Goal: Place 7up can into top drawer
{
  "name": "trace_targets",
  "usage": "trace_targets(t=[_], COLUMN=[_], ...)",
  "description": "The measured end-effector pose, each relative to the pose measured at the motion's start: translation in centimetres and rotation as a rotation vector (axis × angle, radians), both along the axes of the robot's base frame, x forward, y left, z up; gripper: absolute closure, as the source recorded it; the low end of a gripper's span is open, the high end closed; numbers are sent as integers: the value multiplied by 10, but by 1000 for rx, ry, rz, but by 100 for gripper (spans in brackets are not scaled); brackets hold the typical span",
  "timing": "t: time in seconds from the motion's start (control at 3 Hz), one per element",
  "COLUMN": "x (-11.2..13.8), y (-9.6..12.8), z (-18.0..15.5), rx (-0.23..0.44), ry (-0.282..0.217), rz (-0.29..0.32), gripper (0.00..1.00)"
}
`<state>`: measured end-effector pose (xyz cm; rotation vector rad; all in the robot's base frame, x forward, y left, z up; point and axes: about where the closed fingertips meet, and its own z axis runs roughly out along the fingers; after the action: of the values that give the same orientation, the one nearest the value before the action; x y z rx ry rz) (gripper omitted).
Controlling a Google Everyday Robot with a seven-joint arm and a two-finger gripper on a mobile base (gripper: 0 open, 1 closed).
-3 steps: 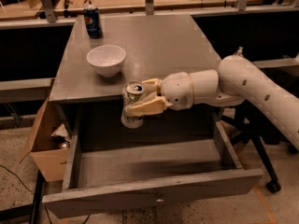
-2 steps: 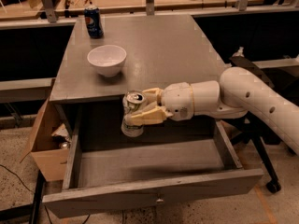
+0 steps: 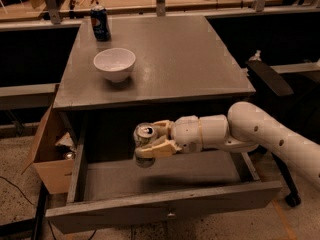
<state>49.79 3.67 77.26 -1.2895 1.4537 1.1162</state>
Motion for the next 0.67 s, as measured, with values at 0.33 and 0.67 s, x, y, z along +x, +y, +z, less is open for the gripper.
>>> trace_targets(t=[0.33, 0.67], x=[-6, -1], y=[-1, 6], z=[-25, -40], rx=[-30, -72], ry=[-10, -34], rz=[-3, -18], gripper=[100, 85])
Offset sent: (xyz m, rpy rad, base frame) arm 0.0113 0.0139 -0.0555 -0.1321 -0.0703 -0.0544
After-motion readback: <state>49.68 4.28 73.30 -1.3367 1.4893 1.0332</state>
